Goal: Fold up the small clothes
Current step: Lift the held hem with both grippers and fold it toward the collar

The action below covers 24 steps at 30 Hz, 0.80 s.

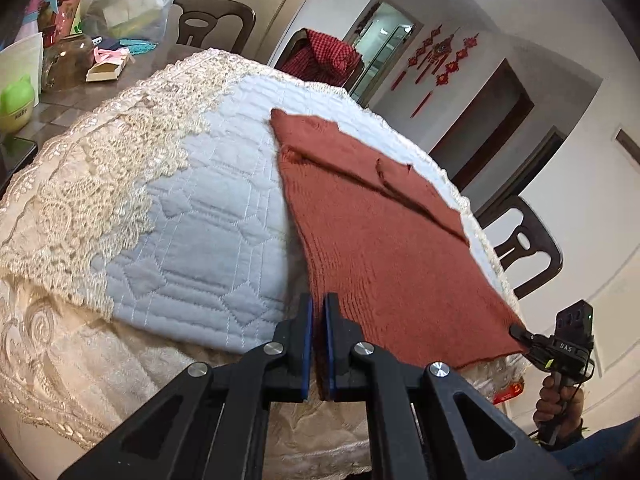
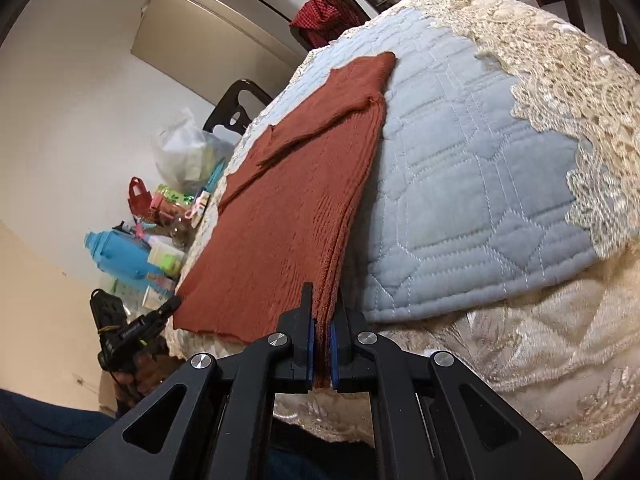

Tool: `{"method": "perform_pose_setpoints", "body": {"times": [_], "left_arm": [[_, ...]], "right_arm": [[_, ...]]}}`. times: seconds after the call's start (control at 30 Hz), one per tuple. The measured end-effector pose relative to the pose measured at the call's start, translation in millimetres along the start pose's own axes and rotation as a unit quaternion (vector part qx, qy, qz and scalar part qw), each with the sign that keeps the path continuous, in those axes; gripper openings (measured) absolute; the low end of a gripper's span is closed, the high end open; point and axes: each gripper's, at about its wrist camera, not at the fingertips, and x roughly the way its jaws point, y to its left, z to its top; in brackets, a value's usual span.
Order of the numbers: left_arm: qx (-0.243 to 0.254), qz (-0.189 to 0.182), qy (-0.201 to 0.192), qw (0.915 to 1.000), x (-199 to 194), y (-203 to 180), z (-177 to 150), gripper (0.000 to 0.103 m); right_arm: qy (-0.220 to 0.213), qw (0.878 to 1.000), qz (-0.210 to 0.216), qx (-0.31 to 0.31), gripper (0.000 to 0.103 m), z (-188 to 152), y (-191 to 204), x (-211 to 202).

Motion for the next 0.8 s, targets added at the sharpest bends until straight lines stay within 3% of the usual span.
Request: {"method": "perform_pose_setpoints", "body": {"times": [0.27,0.5,0.67,0.8], "left_arm": [[-0.023,-0.031,-0.068,0.997,-15,1,36,0.007],[-0.026,-0.06,-0.115,0.9912,7,-11,96,0.007],[-0.026,-0.062,-0.119,0.9906,39,-18,145,0.007],[-0.039,-0.051,-0.094,0.9936,80,-13,175,0.007]], "right_arm": [[-0.032,0.999,0.038,-0.019,0.005,20,14,-13],[-0.085,0.993,0.073,-0.033,0.005,74,29,-10],[-0.104,0.991,0.07,-0.034,0.005,125,37,5],[-0.095,0.993,0.063,-0.015,0.005,168,30,33]]}}
